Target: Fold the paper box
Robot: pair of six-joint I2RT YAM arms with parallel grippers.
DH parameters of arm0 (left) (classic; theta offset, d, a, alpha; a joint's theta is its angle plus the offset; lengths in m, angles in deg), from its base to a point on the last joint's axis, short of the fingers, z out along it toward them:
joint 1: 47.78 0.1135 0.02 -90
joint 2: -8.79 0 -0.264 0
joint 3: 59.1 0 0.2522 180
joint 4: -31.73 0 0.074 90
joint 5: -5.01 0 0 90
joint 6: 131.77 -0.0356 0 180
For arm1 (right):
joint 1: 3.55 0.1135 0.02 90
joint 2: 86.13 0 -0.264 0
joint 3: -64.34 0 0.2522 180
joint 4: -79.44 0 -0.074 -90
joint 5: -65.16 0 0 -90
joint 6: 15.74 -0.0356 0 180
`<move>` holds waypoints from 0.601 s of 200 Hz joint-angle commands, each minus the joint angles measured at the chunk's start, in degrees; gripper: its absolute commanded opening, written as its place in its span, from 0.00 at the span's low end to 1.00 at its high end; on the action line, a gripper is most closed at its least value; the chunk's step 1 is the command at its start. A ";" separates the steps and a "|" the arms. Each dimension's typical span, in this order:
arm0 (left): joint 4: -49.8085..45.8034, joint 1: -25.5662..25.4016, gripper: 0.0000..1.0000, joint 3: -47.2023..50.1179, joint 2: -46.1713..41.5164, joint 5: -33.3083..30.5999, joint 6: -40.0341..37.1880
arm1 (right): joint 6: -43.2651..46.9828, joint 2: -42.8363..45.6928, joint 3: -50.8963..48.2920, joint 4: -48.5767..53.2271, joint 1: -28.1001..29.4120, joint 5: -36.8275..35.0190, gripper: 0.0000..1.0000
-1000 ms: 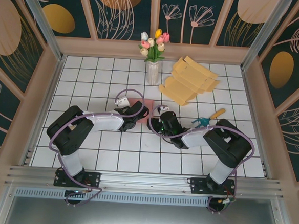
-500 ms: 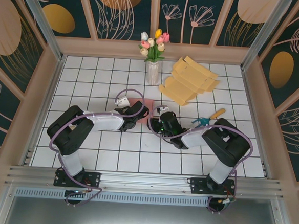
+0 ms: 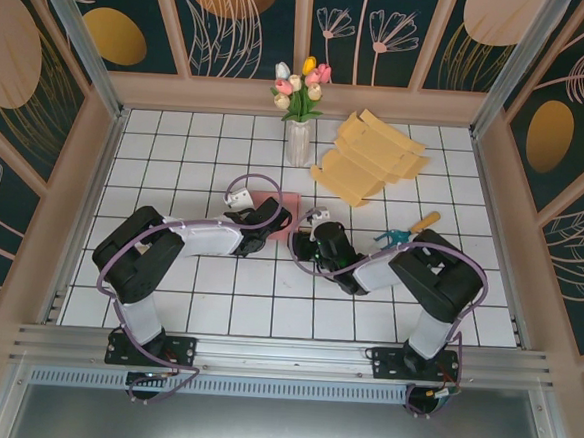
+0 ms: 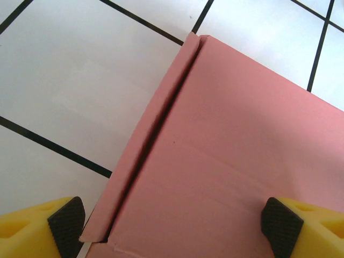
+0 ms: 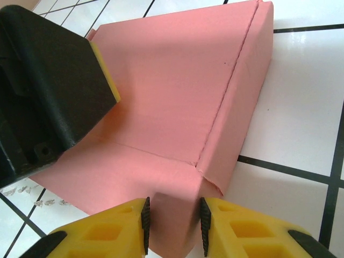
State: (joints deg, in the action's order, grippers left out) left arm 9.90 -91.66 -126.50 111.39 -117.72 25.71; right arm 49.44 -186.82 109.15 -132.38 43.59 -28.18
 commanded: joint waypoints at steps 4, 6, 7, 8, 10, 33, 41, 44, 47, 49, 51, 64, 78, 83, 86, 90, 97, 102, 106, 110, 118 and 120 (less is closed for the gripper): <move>-12.51 0.85 0.88 3.55 5.73 3.15 -3.13 | 2.06 -3.42 -2.31 1.25 -0.29 -3.24 0.31; -12.49 0.91 0.88 3.55 5.73 3.19 -3.10 | 2.12 -3.48 -2.31 1.09 -0.29 -3.36 0.31; -12.49 0.86 0.88 3.55 5.75 3.15 -3.08 | 2.18 -3.52 -2.35 1.01 -0.29 -3.40 0.32; -12.49 0.88 0.88 3.55 5.75 3.13 -3.07 | 2.20 -3.58 -2.37 0.97 -0.29 -3.46 0.31; -12.49 0.85 0.88 3.51 5.76 3.18 -3.11 | 2.22 -3.67 -2.35 0.83 -0.35 -3.55 0.31; -12.41 0.91 0.89 3.59 5.89 3.06 -3.32 | 2.49 -4.05 -3.47 -1.69 -0.39 -4.80 0.31; -12.40 0.84 0.89 3.67 5.91 3.00 -3.31 | 2.66 -4.03 -3.87 -2.21 -0.38 -5.42 0.31; -12.40 0.87 0.88 3.66 5.94 2.91 -3.32 | 2.67 -4.05 -4.09 -2.50 -0.40 -5.68 0.31; -12.39 0.88 0.89 3.72 6.00 2.89 -3.32 | 2.81 -3.99 -4.25 -2.62 -0.38 -5.90 0.31; -12.40 0.90 0.89 3.72 6.00 2.81 -3.32 | 2.90 -3.99 -4.33 -2.79 -0.38 -6.01 0.31; -12.45 0.94 0.89 3.77 6.08 2.80 -3.32 | 2.99 -4.02 -4.40 -2.87 -0.31 -6.12 0.31; -12.49 0.95 0.89 3.82 6.33 2.62 -3.32 | 3.84 -4.23 -4.88 -3.64 -0.38 -6.66 0.31; -12.34 0.90 0.89 3.77 6.68 2.72 -3.32 | 4.64 -4.82 -5.44 -4.78 -0.38 -7.04 0.31; -12.32 0.94 0.89 3.86 6.80 2.76 -3.32 | 4.90 -5.15 -5.63 -5.40 -0.38 -7.19 0.31; -12.31 0.90 0.89 3.75 6.88 2.72 -3.32 | 5.01 -5.43 -5.79 -5.74 -0.38 -7.28 0.31; -12.24 0.90 0.89 3.69 7.01 2.72 -3.32 | 5.12 -5.69 -6.02 -6.26 -0.38 -7.38 0.31; -12.29 0.90 0.89 3.62 7.21 2.76 -3.31 | 5.29 -6.31 -6.34 -7.22 -0.38 -7.56 0.31; -12.36 0.93 0.89 3.59 7.34 2.80 -3.32 | 5.38 -6.72 -6.44 -7.77 -0.38 -7.65 0.31; -12.32 0.94 0.89 3.55 7.48 2.75 -3.32 | 5.48 -7.11 -6.52 -8.20 -0.38 -7.77 0.32; -12.31 0.96 0.89 3.44 7.64 2.75 -3.37 | 5.56 -7.43 -6.53 -8.51 -0.38 -7.74 0.32; -12.40 1.00 0.89 3.30 7.79 2.77 -3.38 | 5.65 -8.21 -6.48 -9.05 -0.39 -7.58 0.32; -12.40 0.99 0.89 3.29 7.85 2.70 -3.43 | 5.66 -8.37 -6.45 -9.14 -0.38 -7.57 0.32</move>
State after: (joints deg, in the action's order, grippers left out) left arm 10.86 -91.66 -126.92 112.53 -118.80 25.71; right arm 53.20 -191.23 104.76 -144.49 43.70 -32.26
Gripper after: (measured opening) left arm 0.889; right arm 0.317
